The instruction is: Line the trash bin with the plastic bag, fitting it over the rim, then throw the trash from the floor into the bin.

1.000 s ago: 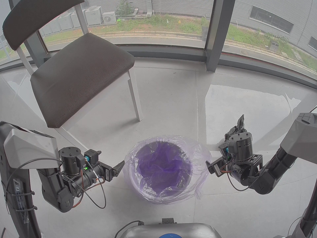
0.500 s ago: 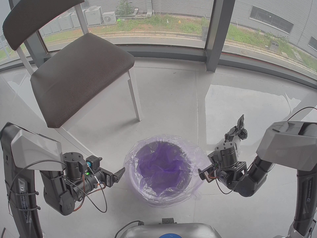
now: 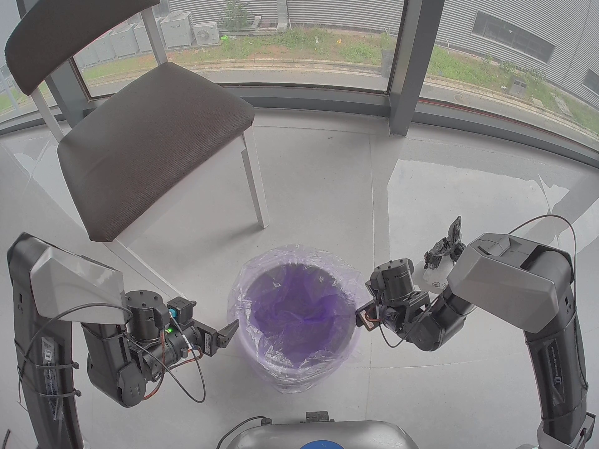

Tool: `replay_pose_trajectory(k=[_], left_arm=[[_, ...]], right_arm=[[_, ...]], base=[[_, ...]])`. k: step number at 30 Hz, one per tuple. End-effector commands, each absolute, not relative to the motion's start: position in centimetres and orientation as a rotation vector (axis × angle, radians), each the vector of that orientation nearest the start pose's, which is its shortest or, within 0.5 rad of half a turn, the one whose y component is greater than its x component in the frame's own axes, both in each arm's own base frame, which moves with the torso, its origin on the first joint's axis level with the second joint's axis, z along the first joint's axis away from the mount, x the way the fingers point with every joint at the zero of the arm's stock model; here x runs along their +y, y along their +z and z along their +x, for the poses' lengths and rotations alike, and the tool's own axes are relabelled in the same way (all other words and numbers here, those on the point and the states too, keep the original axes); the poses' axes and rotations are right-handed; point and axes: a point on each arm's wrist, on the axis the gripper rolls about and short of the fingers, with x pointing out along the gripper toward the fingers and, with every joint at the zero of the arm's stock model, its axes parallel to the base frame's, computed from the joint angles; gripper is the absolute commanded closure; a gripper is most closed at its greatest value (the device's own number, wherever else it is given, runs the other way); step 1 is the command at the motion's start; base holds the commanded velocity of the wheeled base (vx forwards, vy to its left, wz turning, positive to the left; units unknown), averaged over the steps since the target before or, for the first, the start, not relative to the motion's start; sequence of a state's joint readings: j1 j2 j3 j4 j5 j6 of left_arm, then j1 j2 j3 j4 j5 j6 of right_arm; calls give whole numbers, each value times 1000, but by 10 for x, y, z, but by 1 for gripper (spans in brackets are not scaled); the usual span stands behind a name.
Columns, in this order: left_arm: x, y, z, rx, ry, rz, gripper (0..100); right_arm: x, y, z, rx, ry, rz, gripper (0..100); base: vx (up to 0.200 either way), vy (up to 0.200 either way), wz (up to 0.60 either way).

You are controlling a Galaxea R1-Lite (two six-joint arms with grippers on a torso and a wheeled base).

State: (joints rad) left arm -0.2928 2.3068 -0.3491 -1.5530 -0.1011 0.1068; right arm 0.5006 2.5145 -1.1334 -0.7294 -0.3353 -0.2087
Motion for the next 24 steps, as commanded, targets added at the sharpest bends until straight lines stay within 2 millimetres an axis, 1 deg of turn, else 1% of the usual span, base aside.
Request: replay_pose_trajectory(k=[1, 5, 8, 12, 13, 16, 20, 21, 22, 23, 24], left_arm=[[-88, -9, 291, 367, -396, 143, 0], [-87, -8, 290, 364, -365, 149, 0], [-85, -2, 289, 350, -353, 154, 0], [-83, 6, 282, 344, -353, 154, 0], [-82, 8, 281, 341, -351, 153, 0], [-81, 13, 276, 335, -354, 151, 0], [-80, 19, 268, 336, -360, 151, 0], [-79, 20, 266, 337, -363, 150, 0], [-79, 20, 266, 337, -363, 150, 0], [-79, 24, 263, 330, -366, 145, 0], [-79, 26, 261, 326, -370, 139, 0]], right_arm=[[211, -51, 402, 557, 220, -455, 0], [219, -43, 417, 509, 218, -435, 0], [220, -33, 426, 489, 210, -423, 0], [214, -28, 424, 498, 194, -402, 0], [211, -25, 422, 501, 188, -394, 0], [202, -5, 412, 501, 180, -378, 0], [188, 22, 391, 495, 170, -365, 0], [185, 27, 385, 495, 170, -365, 0], [185, 27, 385, 495, 170, -365, 0], [179, 38, 374, 489, 169, -362, 0], [176, 43, 368, 480, 170, -358, 0]], base=[[0, 0, 0], [0, 0, 0], [0, 0, 0], [0, 0, 0], [0, 0, 0], [0, 0, 0], [0, 0, 0], [0, 0, 0], [0, 0, 0], [0, 0, 0], [0, 0, 0]])
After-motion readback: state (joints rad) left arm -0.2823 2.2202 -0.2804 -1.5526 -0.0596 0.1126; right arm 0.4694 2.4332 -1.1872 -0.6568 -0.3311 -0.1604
